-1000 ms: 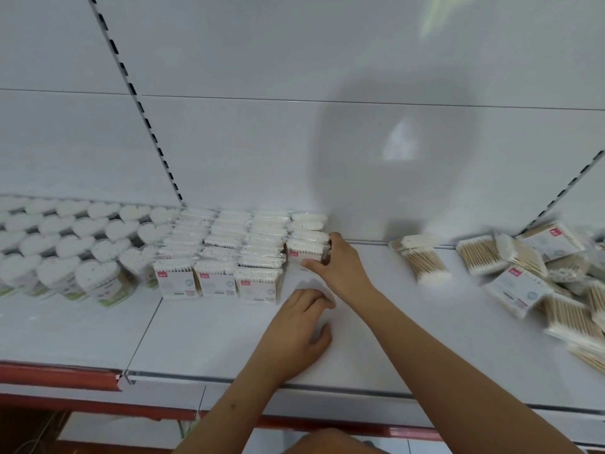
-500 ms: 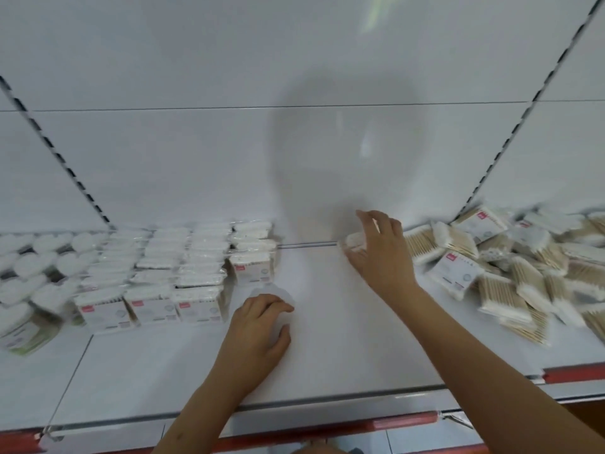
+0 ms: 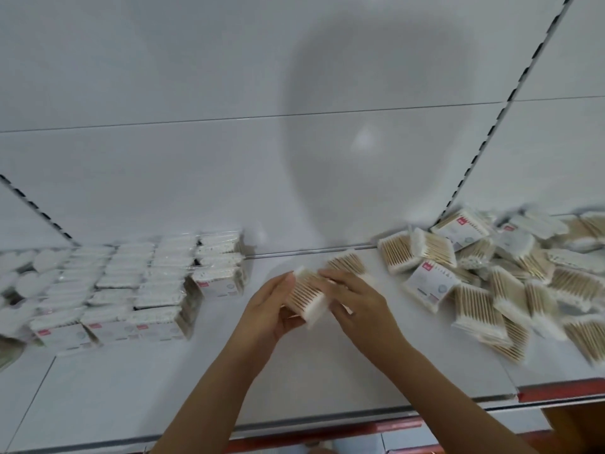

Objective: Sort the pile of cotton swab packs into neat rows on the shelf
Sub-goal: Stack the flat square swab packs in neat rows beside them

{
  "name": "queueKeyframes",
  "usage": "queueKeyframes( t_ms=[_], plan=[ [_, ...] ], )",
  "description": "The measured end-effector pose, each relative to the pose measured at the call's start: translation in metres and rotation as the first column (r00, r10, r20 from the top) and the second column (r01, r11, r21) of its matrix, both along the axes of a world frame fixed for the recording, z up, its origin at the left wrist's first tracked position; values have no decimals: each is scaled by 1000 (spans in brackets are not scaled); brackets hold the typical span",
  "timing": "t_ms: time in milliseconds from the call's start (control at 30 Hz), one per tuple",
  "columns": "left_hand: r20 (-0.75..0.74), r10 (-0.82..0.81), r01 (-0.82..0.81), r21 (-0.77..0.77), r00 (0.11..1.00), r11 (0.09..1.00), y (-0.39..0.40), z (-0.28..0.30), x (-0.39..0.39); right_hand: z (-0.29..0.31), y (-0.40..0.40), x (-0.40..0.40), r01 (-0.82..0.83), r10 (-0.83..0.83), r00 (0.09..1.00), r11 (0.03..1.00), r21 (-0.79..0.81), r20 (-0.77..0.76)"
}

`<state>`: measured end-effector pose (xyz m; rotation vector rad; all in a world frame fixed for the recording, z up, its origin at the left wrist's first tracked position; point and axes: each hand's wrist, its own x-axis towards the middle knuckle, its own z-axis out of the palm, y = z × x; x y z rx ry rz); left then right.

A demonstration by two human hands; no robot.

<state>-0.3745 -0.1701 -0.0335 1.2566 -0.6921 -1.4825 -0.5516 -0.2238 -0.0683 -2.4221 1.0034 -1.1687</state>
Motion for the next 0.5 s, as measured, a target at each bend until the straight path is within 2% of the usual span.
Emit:
queueKeyframes(
  t_ms=[67, 133, 200, 233, 300, 367, 433, 500],
  plan=[
    [-20, -21, 22, 38, 1000, 999, 2, -2, 0, 1, -4, -4, -67, 55, 996, 981, 182, 68],
    [-88, -16, 23, 84, 996, 996, 6, -5, -2, 5, -7, -6, -40, -22, 984, 939, 341, 174],
    [-168, 43, -27, 95, 985, 995, 8, -6, -4, 6, -11, -10, 49, -133, 970, 929, 368, 205],
    [-197, 80, -62, 96, 977, 993, 9, -6, -5, 3, -15, -15, 112, -166, 975, 941, 318, 148],
    [-241, 134, -114, 97, 961, 989, 10, -7, -6, -8, -26, -28, 213, -194, 974, 958, 190, -114],
    [-287, 153, -128, 104, 946, 986, 11, -7, -6, -19, -38, -40, 280, -186, 909, 935, 217, -373],
    [-293, 130, -106, 96, 947, 990, 13, -7, -7, -26, -42, -43, 315, -176, 878, 913, 260, -445],
    [-283, 114, -95, 80, 952, 992, 16, -7, -9, -31, -41, -40, 292, -210, 899, 941, 169, -385]
  ],
)
